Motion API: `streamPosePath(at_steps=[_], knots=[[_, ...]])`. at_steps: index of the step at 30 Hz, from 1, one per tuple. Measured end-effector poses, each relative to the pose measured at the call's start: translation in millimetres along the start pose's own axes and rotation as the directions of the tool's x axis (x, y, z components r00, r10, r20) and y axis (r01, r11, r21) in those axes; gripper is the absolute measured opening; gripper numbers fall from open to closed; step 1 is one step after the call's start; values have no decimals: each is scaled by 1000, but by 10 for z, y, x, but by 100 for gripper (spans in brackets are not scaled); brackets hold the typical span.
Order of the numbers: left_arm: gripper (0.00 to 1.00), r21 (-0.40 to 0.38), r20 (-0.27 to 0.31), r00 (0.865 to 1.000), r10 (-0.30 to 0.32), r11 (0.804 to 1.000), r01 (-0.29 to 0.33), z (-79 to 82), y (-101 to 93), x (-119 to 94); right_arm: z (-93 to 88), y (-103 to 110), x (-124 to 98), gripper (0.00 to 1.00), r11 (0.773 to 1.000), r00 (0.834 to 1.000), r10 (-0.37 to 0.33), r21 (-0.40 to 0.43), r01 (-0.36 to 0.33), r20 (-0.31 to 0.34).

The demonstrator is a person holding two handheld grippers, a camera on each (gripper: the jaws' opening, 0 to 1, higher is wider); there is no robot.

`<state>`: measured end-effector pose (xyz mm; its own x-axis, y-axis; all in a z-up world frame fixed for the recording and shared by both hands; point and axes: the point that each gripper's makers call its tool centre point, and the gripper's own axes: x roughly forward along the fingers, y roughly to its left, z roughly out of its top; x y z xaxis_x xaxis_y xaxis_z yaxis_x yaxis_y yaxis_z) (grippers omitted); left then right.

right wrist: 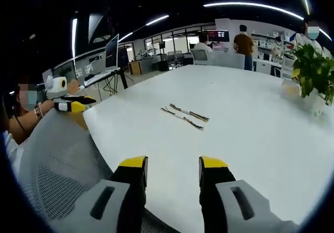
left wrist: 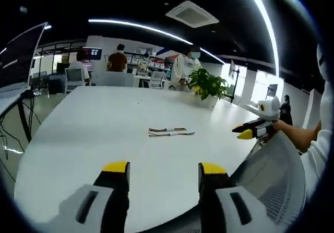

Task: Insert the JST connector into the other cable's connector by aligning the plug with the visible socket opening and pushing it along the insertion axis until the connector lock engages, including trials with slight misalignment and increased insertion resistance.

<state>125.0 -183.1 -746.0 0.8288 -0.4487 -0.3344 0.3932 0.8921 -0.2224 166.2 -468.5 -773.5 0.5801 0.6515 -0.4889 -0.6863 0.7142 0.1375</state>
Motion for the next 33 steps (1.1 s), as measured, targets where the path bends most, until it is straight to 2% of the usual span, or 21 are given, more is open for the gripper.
streamPosePath(at_steps=[2, 4, 9, 13, 17, 22, 25, 33], knots=[[62, -45, 9, 1000, 13, 999, -13, -4, 32, 11, -42, -11, 3, 42, 1000, 1000, -5, 1, 5, -16], [69, -58, 17, 1000, 20, 998, -19, 1, 53, 8, -86, -9, 11, 47, 1000, 1000, -1, 14, 1, -32], [81, -123, 8, 1000, 13, 992, -12, -45, 47, 24, -163, 2, 26, 58, 999, 998, 3, 35, -1, -56], [96, -188, -1, 1000, 15, 982, -15, -89, 56, 31, -203, 0, 21, 65, 998, 998, 2, 61, 2, -68], [96, -192, 5, 1000, 6, 981, -5, -86, 37, 29, -261, -2, 21, 72, 997, 996, 3, 73, 4, -89], [96, -200, -7, 1000, -15, 980, 14, -112, 1, 38, -274, -76, 5, 83, 996, 996, -36, 81, 44, -87], [99, -232, -5, 999, -36, 972, 34, -125, -20, 46, -284, -88, -2, 85, 995, 995, -44, 88, 52, -89], [99, -252, 9, 999, -38, 967, 39, -118, -23, 36, -314, -83, -4, 89, 992, 995, -47, 111, 58, -93]])
